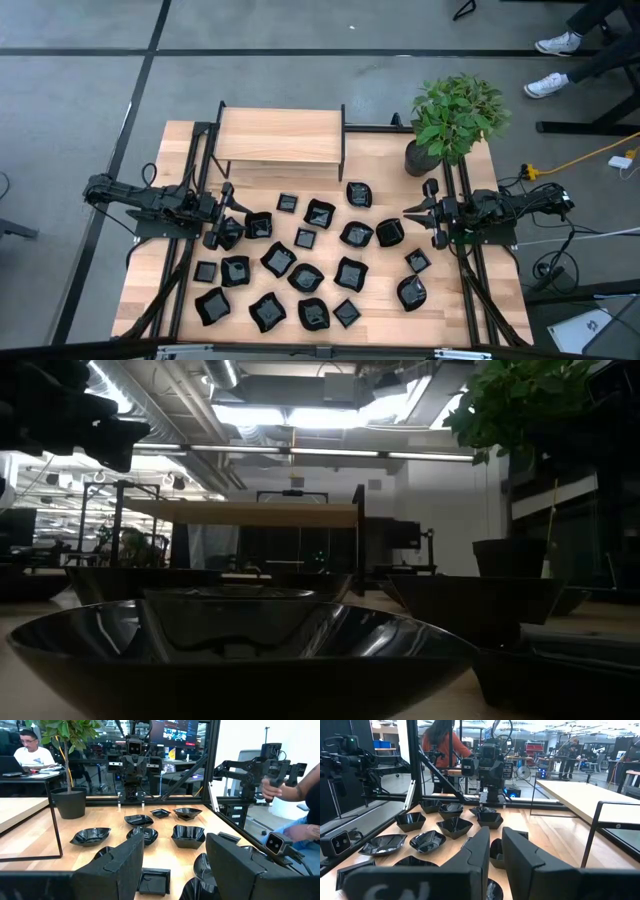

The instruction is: Pick & Place Mini shaped plates

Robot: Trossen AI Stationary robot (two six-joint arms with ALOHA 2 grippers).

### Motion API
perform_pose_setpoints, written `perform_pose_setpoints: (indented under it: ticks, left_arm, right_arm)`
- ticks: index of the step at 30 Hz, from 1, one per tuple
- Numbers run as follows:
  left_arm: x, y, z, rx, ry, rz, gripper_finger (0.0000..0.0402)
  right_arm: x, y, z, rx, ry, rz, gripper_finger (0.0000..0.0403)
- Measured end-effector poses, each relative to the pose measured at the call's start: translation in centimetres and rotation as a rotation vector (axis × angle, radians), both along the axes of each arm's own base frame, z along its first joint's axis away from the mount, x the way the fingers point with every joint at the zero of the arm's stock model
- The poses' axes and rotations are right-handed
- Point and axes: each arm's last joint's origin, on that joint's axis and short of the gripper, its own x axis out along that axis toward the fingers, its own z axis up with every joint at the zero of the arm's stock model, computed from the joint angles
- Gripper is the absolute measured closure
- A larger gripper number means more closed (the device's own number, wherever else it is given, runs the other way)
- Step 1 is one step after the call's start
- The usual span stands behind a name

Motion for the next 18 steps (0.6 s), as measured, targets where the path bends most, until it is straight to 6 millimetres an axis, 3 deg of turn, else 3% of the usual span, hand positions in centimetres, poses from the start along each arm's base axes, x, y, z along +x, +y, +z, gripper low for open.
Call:
perform_pose_setpoints:
  ticks: [7, 18]
  left_arm:
    - [0.0, 0.0, 0.0, 0.0, 0.0, 0.0, 0.0194]
    - [0.0, 0.0, 0.0, 0.0, 0.0, 0.0, 0.0194]
  right_arm:
    - [0.0, 0.0, 0.2, -0.012, -0.022, 0.001, 0.035]
    - [1.0, 0.2, -0.7, -0.094, 0.158, 0.002, 0.035]
